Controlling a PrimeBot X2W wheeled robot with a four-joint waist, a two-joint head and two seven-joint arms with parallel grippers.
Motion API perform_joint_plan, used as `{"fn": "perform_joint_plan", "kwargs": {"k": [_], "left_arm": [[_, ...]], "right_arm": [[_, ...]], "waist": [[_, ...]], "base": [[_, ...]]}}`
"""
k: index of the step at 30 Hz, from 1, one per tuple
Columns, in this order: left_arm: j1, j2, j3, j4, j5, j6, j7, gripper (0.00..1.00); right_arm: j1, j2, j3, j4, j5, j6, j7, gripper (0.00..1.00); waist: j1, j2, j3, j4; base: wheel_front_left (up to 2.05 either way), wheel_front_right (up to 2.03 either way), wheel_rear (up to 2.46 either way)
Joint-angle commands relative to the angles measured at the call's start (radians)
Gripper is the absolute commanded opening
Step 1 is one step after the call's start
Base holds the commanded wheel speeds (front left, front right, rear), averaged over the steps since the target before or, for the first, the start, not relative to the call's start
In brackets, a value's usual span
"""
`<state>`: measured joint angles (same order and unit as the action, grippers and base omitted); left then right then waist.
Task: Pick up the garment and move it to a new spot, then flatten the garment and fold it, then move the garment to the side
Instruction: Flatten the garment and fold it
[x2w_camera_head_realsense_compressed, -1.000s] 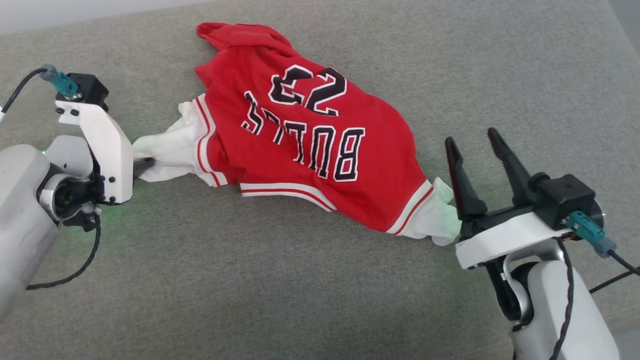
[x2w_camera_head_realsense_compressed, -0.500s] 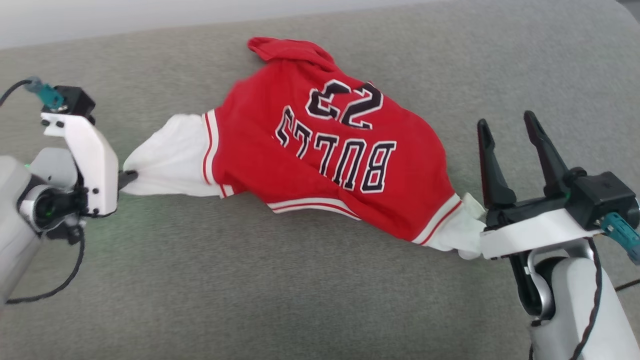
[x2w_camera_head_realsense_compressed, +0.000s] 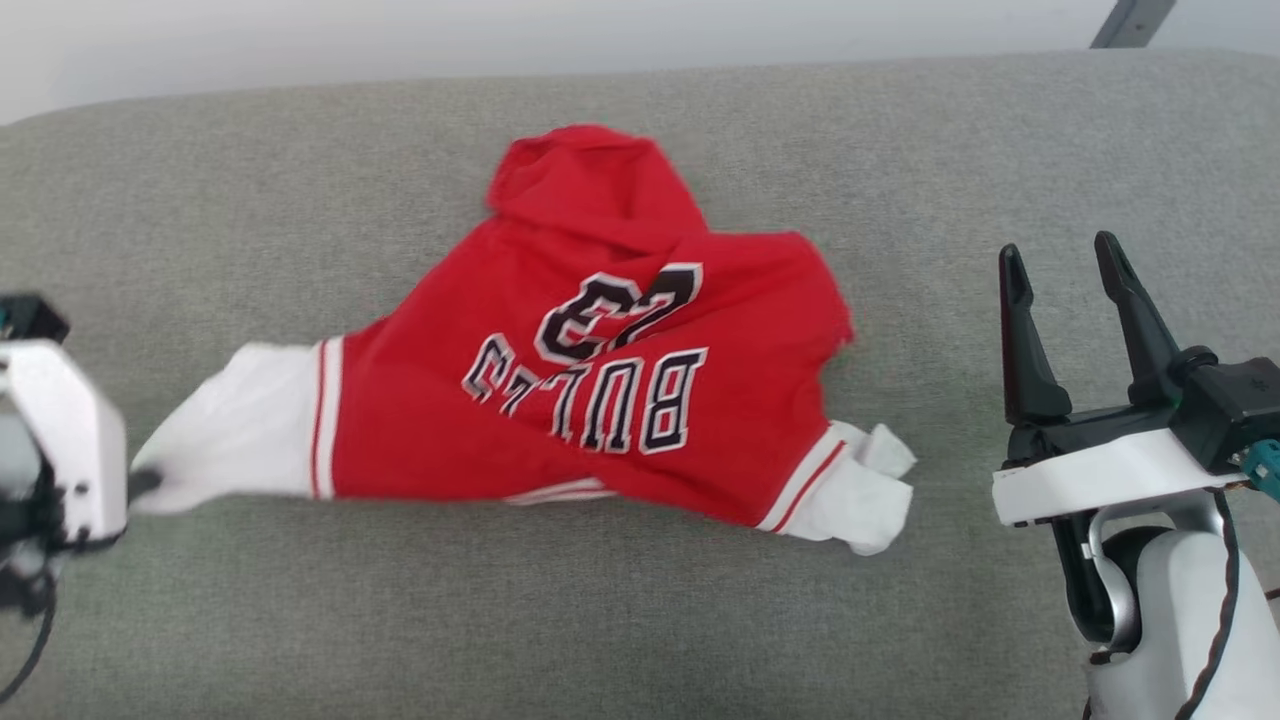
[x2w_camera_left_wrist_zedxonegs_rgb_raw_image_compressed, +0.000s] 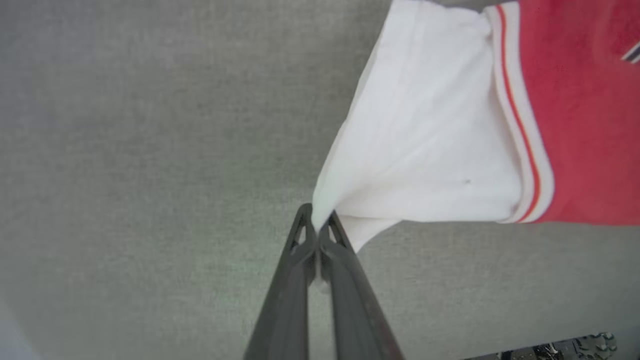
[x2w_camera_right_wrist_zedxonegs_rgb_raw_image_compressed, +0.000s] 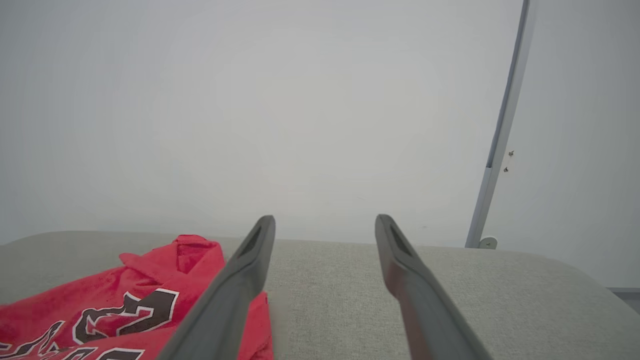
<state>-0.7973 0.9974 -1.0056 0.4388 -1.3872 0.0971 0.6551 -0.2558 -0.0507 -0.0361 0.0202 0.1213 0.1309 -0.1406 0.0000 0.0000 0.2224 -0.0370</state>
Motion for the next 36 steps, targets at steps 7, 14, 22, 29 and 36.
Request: {"fn": "perform_joint_plan", "kwargs": {"k": [7,14,22,29,36], "left_arm": [[0.122,0.060,0.020,-0.105,-0.066,0.057,-0.060,0.00],[0.171,0.055,0.044,-0.146,-0.048,0.046,-0.199,1.00],[0.225,0.068,0.069,-0.201,-0.022,0.056,-0.361,1.00],[0.308,0.084,0.105,-0.286,0.027,0.055,-0.613,1.00],[0.397,0.078,0.128,-0.349,0.095,0.084,-0.852,1.00]], "right_arm": [[0.020,0.000,0.012,-0.003,0.007,0.000,0.009,1.00],[0.032,0.000,0.044,0.009,0.000,0.000,0.027,1.00],[0.064,0.000,0.103,0.021,-0.009,0.000,0.088,1.00],[0.098,-0.047,0.189,0.015,0.053,0.000,0.202,1.00],[0.128,-0.129,0.272,-0.004,0.161,0.000,0.372,1.00]], "waist": [[0.0000,0.0000,0.005,0.001],[0.0000,0.0000,-0.001,-0.009],[0.0000,0.0000,-0.029,-0.004],[0.0000,0.0000,-0.050,0.010],[0.0000,0.0000,-0.064,0.031]], "base": [[0.00,0.00,0.00],[0.00,0.00,0.00],[0.00,0.00,0.00],[0.00,0.00,0.00],[0.00,0.00,0.00]]}}
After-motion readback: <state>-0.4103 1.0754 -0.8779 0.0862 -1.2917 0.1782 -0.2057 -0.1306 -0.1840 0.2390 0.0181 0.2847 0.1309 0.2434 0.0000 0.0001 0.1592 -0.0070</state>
